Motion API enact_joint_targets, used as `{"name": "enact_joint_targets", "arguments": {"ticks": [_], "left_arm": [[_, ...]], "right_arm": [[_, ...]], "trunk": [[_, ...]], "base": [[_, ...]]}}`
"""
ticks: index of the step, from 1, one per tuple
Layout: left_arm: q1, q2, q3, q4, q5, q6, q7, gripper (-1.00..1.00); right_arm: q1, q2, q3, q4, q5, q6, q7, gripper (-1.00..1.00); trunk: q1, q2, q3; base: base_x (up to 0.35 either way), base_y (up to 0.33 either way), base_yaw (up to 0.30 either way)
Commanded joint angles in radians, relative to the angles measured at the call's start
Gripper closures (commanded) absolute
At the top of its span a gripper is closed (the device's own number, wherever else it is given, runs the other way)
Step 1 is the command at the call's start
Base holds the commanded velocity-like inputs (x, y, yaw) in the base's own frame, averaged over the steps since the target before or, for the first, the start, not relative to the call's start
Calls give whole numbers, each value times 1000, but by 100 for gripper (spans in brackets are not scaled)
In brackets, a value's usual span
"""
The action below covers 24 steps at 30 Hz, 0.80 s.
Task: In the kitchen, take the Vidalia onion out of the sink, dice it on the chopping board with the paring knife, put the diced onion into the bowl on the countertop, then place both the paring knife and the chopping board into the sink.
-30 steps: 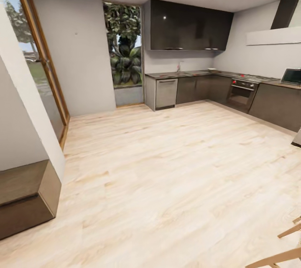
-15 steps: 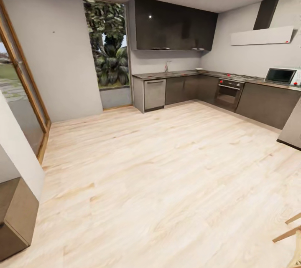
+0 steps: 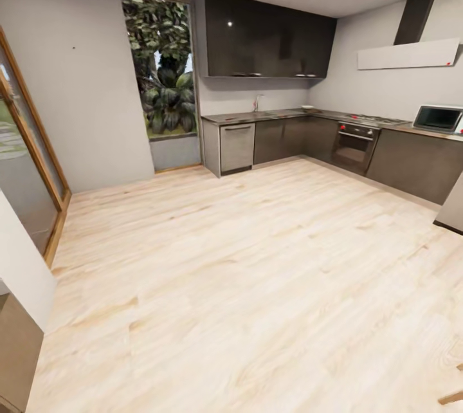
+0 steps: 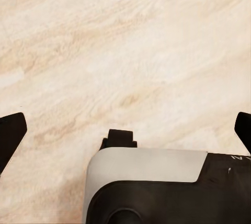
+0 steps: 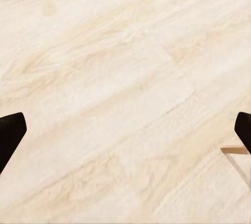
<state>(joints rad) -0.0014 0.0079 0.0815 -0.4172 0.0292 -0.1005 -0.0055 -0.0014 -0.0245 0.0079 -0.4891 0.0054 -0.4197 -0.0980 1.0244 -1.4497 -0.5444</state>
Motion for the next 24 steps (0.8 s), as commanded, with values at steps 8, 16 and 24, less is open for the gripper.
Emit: {"name": "enact_joint_targets", "arguments": {"ticks": [8,16,24], "left_arm": [[0,0,1,0,3,-2,-1,-100],[0,0,1,0,3,-2,-1,-100],[0,0,1,0,3,-2,-1,-100]], "right_arm": [[0,0,0,0,1,-2,-3,-100],[0,0,0,0,1,-2,-3,-100],[0,0,0,0,1,-2,-3,-100]], "trunk": [[1,0,-1],[1,0,-1],[1,0,-1]], "base": [[320,0,0],[320,0,-20],[320,0,-107]]}}
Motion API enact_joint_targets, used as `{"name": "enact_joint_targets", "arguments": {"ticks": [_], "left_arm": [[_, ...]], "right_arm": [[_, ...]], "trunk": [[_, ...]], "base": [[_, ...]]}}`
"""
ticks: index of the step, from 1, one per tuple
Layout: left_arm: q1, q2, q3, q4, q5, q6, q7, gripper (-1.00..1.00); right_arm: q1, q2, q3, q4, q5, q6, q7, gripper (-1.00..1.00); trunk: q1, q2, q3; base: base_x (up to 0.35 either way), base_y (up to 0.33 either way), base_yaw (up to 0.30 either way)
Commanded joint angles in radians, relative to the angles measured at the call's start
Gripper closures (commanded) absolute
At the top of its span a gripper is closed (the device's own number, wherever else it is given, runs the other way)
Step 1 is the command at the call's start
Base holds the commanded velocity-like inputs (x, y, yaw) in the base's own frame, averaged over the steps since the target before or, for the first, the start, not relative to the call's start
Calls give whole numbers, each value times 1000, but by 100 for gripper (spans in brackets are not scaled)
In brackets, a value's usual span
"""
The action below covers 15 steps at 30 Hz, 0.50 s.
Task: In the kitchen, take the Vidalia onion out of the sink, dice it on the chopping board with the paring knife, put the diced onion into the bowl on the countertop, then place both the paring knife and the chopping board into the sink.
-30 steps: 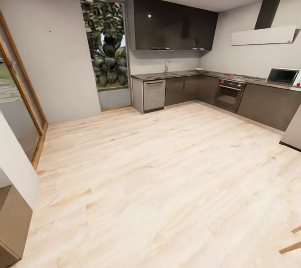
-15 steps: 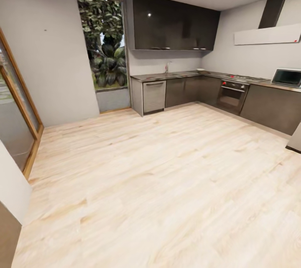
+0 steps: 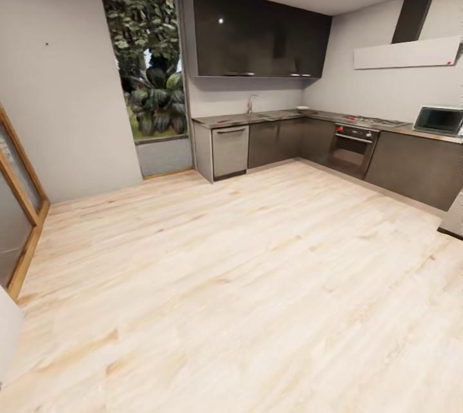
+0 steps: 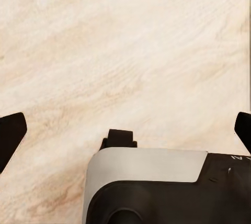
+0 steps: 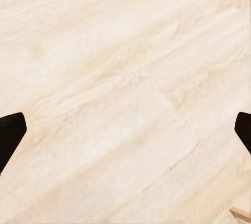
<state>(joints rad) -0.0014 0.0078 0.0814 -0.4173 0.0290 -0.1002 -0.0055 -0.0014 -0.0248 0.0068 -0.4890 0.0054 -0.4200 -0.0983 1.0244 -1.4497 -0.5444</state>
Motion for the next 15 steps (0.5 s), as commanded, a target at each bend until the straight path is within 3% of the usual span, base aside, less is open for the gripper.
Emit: {"name": "enact_joint_targets", "arguments": {"ticks": [1,15], "left_arm": [[0,0,1,0,3,-3,-1,-100],[0,0,3,6,3,-3,-1,-100]], "right_arm": [[0,0,1,0,1,-2,-3,-100],[0,0,1,0,1,-2,-3,-100]], "trunk": [[1,0,-1],[1,0,-1]], "base": [[320,0,-122],[320,0,-136]]}}
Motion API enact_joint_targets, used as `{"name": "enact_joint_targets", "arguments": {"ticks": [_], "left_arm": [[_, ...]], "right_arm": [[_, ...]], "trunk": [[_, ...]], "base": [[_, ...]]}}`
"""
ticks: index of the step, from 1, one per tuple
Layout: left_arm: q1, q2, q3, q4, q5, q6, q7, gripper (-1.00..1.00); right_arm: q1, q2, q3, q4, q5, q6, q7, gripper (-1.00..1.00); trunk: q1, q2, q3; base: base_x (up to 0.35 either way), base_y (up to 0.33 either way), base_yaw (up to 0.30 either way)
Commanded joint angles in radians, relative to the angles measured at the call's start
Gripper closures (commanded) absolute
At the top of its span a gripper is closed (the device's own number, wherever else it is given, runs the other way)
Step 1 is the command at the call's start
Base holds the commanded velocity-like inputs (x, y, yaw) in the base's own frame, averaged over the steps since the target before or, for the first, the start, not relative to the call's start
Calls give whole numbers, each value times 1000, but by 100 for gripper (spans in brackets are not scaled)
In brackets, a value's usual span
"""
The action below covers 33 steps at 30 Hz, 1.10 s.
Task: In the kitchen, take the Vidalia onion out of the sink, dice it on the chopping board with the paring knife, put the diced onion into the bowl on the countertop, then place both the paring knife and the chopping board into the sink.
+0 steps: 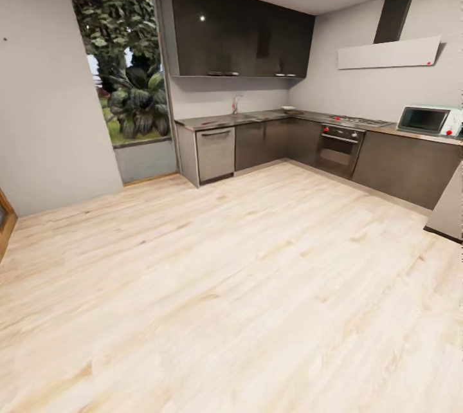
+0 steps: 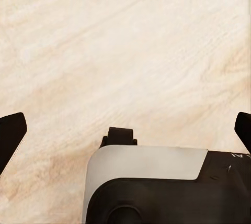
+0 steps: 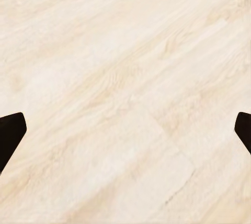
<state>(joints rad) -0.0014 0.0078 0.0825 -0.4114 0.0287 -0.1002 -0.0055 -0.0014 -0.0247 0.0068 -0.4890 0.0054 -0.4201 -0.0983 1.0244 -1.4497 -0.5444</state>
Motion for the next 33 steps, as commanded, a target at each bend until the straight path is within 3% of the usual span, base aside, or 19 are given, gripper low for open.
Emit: {"name": "enact_joint_targets", "arguments": {"ticks": [1,33], "left_arm": [[0,0,2,1,3,-3,-1,-100],[0,0,2,2,3,-3,-1,-100]], "right_arm": [[0,0,1,0,1,-2,-3,-100],[0,0,1,0,1,-2,-3,-100]], "trunk": [[1,0,-1],[1,0,-1]], "base": [[320,0,-144],[320,0,-204]]}}
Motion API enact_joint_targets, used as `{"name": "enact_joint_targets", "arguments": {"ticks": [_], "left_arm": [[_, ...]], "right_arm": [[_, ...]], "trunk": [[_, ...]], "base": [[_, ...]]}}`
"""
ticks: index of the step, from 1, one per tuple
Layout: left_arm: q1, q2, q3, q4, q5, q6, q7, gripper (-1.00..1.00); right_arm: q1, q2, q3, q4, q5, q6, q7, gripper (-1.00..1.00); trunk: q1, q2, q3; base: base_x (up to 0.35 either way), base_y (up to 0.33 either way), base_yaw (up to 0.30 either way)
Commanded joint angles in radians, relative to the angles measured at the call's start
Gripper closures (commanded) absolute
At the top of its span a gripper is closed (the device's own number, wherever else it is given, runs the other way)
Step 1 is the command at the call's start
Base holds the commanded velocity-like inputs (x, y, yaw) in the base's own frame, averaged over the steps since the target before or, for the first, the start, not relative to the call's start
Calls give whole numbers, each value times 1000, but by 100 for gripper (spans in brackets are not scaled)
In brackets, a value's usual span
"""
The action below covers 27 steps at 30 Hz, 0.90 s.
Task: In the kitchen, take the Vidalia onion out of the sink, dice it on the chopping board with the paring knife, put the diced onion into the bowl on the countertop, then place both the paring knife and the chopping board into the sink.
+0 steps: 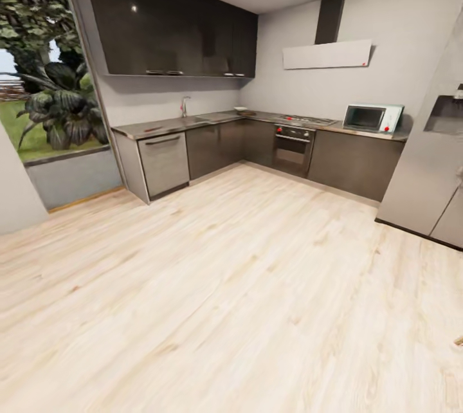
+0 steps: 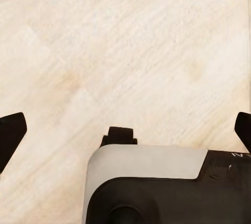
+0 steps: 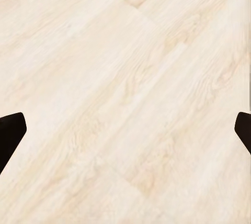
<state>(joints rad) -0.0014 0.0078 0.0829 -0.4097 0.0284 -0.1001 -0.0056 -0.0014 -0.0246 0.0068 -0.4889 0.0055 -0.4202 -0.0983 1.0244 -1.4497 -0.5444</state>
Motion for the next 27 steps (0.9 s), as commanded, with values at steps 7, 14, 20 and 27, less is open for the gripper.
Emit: {"name": "enact_joint_targets", "arguments": {"ticks": [7,14,20,27], "left_arm": [[0,0,1,0,2,-3,-1,-100],[0,0,1,0,3,-3,-1,-100],[0,0,1,0,3,-3,-1,-100],[0,-1,1,0,3,-3,-1,-100]], "right_arm": [[0,0,1,0,1,-2,-3,-100],[0,0,1,0,1,-2,-3,-100],[0,0,1,0,1,-2,-3,-100],[0,0,1,0,1,-2,-3,-100]], "trunk": [[1,0,-1],[1,0,-1],[1,0,-1],[1,0,-1]], "base": [[320,0,-235],[320,0,-235],[320,0,-235],[320,0,-235]]}}
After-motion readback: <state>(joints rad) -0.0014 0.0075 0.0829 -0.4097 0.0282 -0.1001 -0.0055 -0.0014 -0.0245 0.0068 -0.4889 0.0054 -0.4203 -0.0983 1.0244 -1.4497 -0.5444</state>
